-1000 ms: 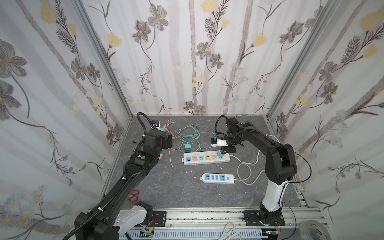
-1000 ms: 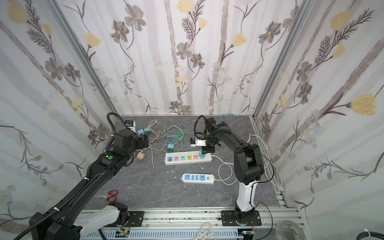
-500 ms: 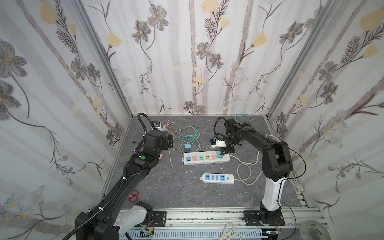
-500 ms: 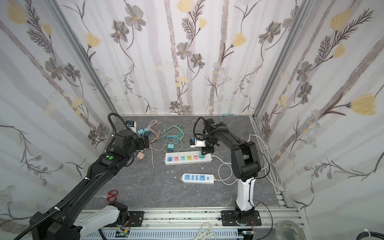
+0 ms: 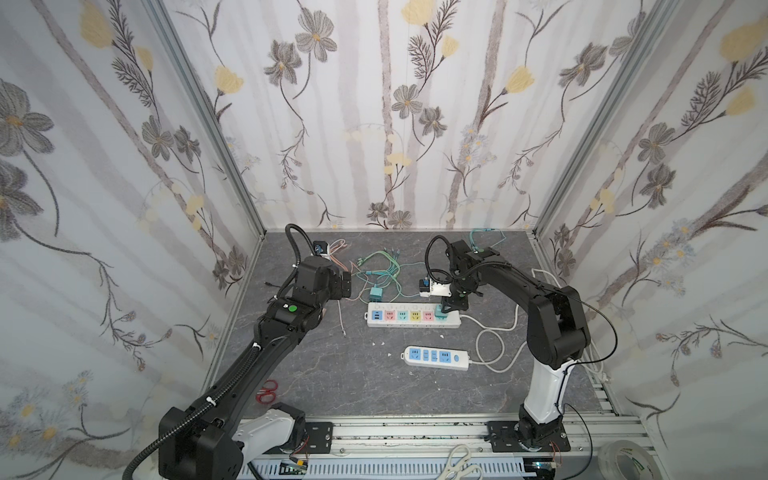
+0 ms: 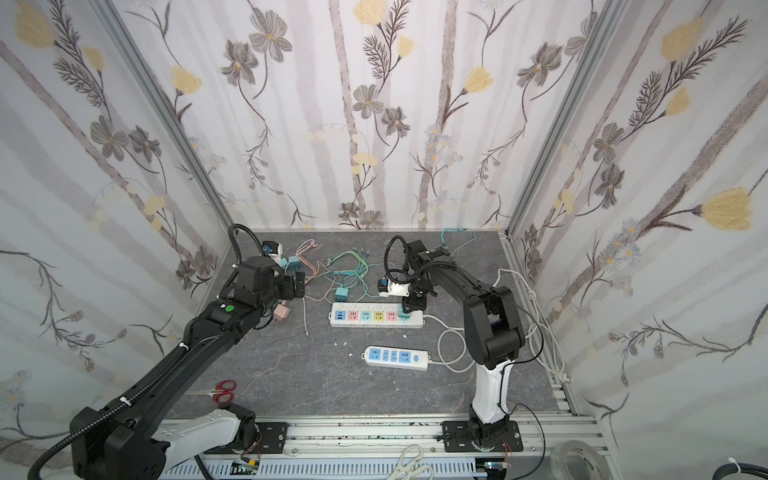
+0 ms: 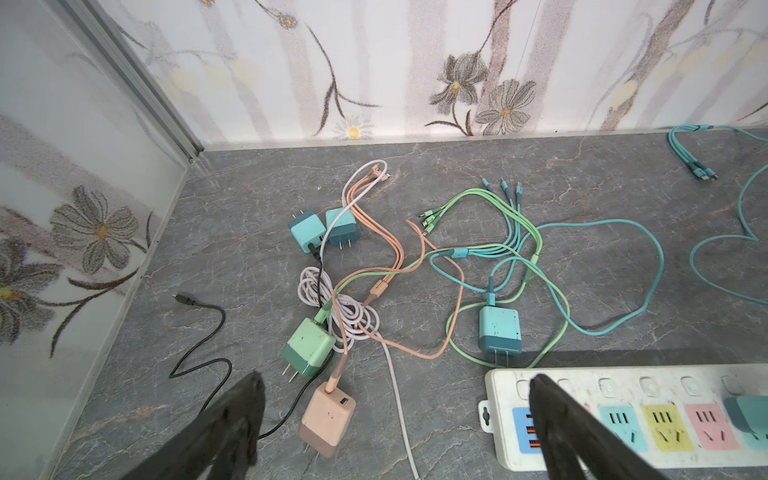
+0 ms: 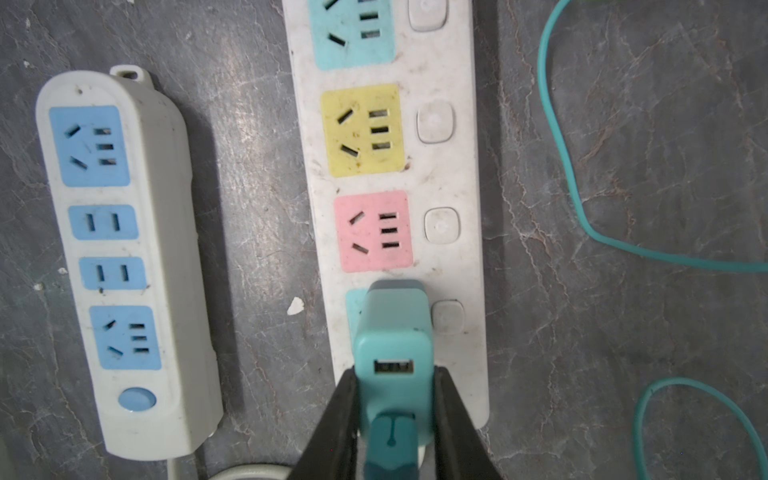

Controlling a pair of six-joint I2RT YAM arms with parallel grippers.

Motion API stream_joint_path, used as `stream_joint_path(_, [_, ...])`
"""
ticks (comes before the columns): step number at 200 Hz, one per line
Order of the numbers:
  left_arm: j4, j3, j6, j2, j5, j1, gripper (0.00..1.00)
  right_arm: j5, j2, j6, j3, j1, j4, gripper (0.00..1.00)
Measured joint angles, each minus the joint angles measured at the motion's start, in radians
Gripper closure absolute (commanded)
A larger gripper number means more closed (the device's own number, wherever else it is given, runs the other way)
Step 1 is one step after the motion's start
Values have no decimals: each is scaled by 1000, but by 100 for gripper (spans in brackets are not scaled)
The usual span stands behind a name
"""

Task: Insert the plug
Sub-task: 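Lower the teal plug into a socket on the long strip with the right gripper, then open the right gripper and withdraw it from the inserted plug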

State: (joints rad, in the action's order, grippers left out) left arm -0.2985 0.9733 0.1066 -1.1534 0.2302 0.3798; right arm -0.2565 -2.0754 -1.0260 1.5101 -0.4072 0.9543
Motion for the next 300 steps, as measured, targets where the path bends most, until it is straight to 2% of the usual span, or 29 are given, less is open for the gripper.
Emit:
stream_joint_path(18, [-9,20,6,-22,-6,0,0,5,15,21,-17,0,12,48])
stream_joint_path(20, [-11,22,7,-24,-6,0,0,5,17,21,-19,0,14,39])
stream_joint_path(25, [-14,25,9,-29,-6,0,0,6,23,22,-25,0,15,33])
stream_joint_path(26, [-14,26,10,-30,-6,0,0,6,24,22,-26,0,15,28])
stream_joint_path(28, [-14,26,10,-31,-6,0,0,6,27,23,-28,1,14,10])
stream_joint_path(29, [-15,27,10,-32,-5,0,0,6,29,25,-29,1,13,5])
stream_joint_path(33, [-18,29,11,-36,-5,0,0,6,35,34,-34,1,11,1])
stream_joint_path(127, [-42,45,52,-65,42,0,0,30,135,40,-171,37,-20,1])
stream_joint_path(195, [-164,163,133,-238,31,-2,0,49,204,66,-259,59,-17,1])
stream_joint_path(221, [-254,228,175,-348,60,-15,0,25,306,157,-312,61,-48,1])
stream_joint_path(248, [-327,217,221,-399,64,-67,0,-25,457,299,-389,60,-152,1])
stream_joint_path(280, [-319,113,248,-399,-53,-148,0,-39,655,459,-563,64,-380,1])
stream_joint_path(300, [-301,90,267,-417,-101,-179,0,43,737,575,-673,76,-546,1])
